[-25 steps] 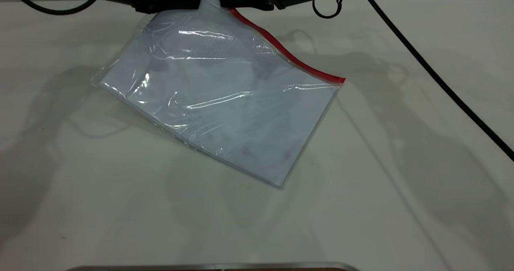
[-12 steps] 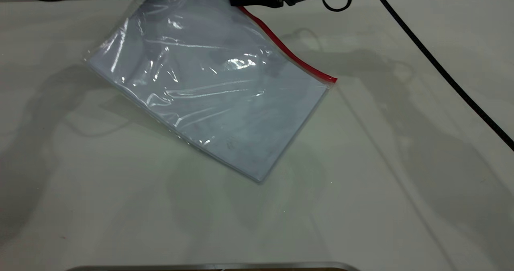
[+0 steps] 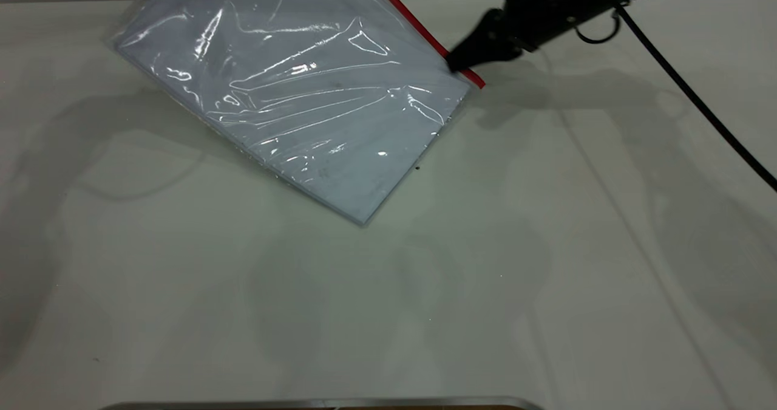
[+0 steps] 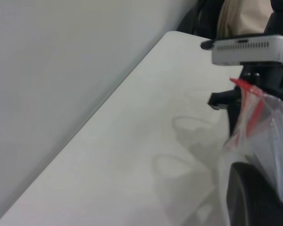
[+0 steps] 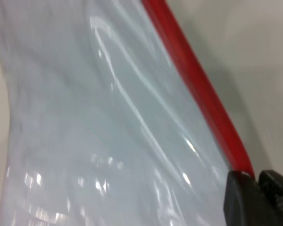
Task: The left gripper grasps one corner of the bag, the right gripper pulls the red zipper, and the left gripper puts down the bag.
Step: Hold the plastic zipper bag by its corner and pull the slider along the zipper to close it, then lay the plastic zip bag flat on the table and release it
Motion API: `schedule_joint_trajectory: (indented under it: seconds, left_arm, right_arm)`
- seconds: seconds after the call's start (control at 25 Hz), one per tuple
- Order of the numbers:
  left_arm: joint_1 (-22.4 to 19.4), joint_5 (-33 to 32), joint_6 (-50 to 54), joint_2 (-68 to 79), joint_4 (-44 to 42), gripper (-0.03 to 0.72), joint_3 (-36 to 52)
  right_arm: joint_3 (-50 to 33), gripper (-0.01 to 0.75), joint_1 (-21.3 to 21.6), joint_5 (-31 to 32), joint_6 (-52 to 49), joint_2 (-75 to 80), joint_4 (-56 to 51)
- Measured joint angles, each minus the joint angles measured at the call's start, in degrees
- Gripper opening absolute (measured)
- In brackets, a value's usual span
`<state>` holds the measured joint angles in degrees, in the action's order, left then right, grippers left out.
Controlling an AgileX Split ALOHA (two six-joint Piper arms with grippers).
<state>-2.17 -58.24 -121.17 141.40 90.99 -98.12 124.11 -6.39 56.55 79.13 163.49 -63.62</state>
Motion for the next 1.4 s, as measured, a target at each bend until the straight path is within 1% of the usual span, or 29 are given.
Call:
schedule_joint_trajectory:
  seconds: [0.2, 0.28, 0.36, 0.4, 0.48, 0.56, 0.6, 0.72, 0.8, 0.96, 1.0, 1.08, 1.2, 1.28, 1.36, 1.4]
  left_arm:
    - [0.1, -0.5, -0.1, -0.1, 0.1, 0.05, 0.0]
    - [0.1, -0.7, -0.1, -0.1, -0.3, 0.05, 0.0]
    - [0.1, -0.8, 0.6, -0.1, -1.5, 0.05, 0.0]
    - [0.1, -0.8, 1.4, -0.3, -2.3, 0.05, 0.0]
    - [0.0, -0.8, 3.6, -0.7, -5.5, 0.05, 0.0]
    - [0.1, -0.5, 5.7, -0.9, -8.9, 0.05, 0.1]
    - [0.2, 0.3, 6.7, -0.9, -10.4, 0.05, 0.3]
    - [0.8, 3.6, 10.2, -0.7, -11.9, 0.05, 2.4]
    - [1.5, 6.0, 14.4, 0.4, -11.4, 0.05, 3.6]
    - [3.4, 10.9, 27.2, 4.3, -10.9, 0.077, 4.2]
    - [3.5, 11.8, 29.9, 5.0, -11.2, 0.093, 4.2]
    - [3.5, 12.7, 35.4, 5.4, -12.2, 0.157, 4.6]
    - [2.1, 11.4, 44.0, 4.4, -12.4, 0.312, 4.6]
    - [0.4, 8.4, 49.3, 2.5, -12.5, 0.403, 4.6]
    - [-1.7, 2.9, 53.4, 0.1, -12.5, 0.499, 4.6]
    - [-2.8, 0.2, 54.7, -1.5, -12.5, 0.526, 4.6]
  right_arm:
    - [0.0, 0.049, 2.8, 6.8, -2.4, 0.1, 4.5]
    - [0.0, 0.056, 3.2, 7.7, -2.9, 0.1, 4.4]
    - [0.0, 0.08, 3.2, 7.6, -2.9, 0.1, 4.3]
    - [0.0, 0.108, 3.3, 7.2, -3.0, 0.2, 4.8]
    - [0.4, 0.19, 3.6, 6.6, -3.1, 0.4, 6.0]
    - [2.2, 0.307, 3.8, 7.0, -4.4, 0.7, 6.6]
    - [3.7, 0.366, 3.9, 8.1, -5.7, 0.7, 6.5]
    - [9.0, 0.487, 4.0, 10.9, -10.6, 0.7, 3.6]
    - [12.2, 0.517, 3.7, 11.2, -15.1, 0.4, 1.3]
    - [16.7, 0.516, 1.9, 11.9, -21.3, -2.1, -0.4]
    - [17.2, 0.509, 1.4, 12.0, -22.8, -3.3, -0.5]
    - [17.6, 0.499, 0.2, 12.3, -26.6, -5.7, 0.3]
    - [17.7, 0.494, -1.2, 12.8, -33.3, -9.9, 4.3]
    - [17.7, 0.494, -2.2, 13.2, -38.5, -12.4, 8.4]
    - [17.7, 0.493, -3.2, 13.3, -43.9, -14.8, 13.3]
    - [17.7, 0.493, -3.9, 13.5, -46.2, -16.2, 16.1]
